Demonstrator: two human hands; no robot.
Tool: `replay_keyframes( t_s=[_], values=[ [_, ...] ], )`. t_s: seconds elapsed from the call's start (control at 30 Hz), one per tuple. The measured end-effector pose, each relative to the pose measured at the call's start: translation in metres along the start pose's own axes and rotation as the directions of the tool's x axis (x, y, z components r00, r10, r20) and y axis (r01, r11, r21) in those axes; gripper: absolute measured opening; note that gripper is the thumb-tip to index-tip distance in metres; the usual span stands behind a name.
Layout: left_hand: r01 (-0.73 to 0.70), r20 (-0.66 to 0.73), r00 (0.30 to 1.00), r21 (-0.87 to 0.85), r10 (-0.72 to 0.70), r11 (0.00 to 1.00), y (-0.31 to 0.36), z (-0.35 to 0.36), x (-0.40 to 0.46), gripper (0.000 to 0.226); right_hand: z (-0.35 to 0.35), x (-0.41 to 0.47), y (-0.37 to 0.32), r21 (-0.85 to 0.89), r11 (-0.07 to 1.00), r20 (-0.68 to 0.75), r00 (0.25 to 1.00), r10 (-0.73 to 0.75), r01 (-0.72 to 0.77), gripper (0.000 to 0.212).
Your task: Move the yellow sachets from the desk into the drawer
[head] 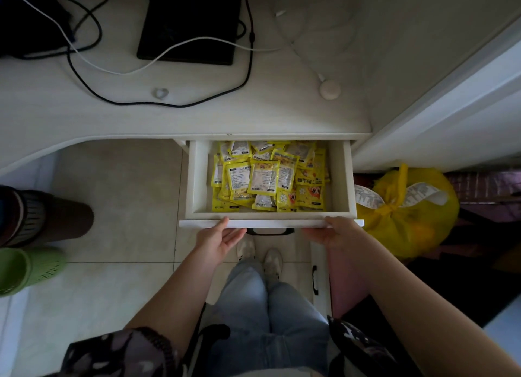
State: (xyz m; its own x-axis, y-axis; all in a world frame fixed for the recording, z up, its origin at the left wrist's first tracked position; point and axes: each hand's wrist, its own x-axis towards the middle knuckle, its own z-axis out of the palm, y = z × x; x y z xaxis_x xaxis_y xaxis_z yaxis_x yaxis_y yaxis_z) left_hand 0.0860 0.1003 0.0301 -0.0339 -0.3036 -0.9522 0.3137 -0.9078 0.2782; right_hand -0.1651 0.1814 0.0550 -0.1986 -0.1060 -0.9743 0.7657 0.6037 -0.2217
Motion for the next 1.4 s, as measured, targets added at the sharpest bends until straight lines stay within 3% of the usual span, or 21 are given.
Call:
replay_keyframes(
  t_s=[0.37, 0.57, 0.67, 0.8, 0.97, 1.23, 1.4],
  values=[
    [-0.018, -0.021, 1.0, 0.005, 0.018, 1.0, 0.052, 0.051, 0.012, 0.016, 0.02, 0.012, -0.052, 0.082, 0.992, 0.117, 0.987, -0.106, 0.097, 0.03],
    [-0.051, -0.03, 0.998, -0.043, 0.05, 0.998, 0.082, 0.085, 0.022, 0.026, 0.036, 0.026, -0.085, 0.067, 0.99, 0.15, 0.98, -0.133, 0.124, 0.035],
    [-0.068, -0.007, 0.998, -0.055, 0.068, 0.996, 0.095, 0.097, 0.032, 0.01, 0.046, 0.034, -0.101, 0.079, 0.987, 0.142, 0.979, -0.148, 0.137, 0.028],
    [-0.087, 0.03, 0.996, -0.076, 0.089, 0.993, 0.11, 0.105, 0.047, 0.004, 0.056, 0.041, -0.12, 0.073, 0.985, 0.15, 0.974, -0.168, 0.158, 0.011],
    [-0.097, 0.1, 0.989, -0.073, 0.104, 0.993, 0.126, 0.111, 0.052, 0.004, 0.063, 0.043, -0.134, 0.123, 0.978, 0.217, 0.957, -0.194, 0.171, 0.016],
    [-0.082, 0.162, 0.982, -0.074, 0.093, 0.994, 0.137, 0.124, 0.044, 0.016, 0.073, 0.046, -0.144, 0.232, 0.957, 0.274, 0.933, -0.234, 0.172, 0.016],
    [-0.147, 0.134, 0.981, 0.027, 0.143, 0.989, 0.131, 0.11, 0.03, 0.059, 0.07, 0.042, -0.135, 0.259, 0.95, 0.261, 0.935, -0.241, 0.173, 0.01]
  ],
)
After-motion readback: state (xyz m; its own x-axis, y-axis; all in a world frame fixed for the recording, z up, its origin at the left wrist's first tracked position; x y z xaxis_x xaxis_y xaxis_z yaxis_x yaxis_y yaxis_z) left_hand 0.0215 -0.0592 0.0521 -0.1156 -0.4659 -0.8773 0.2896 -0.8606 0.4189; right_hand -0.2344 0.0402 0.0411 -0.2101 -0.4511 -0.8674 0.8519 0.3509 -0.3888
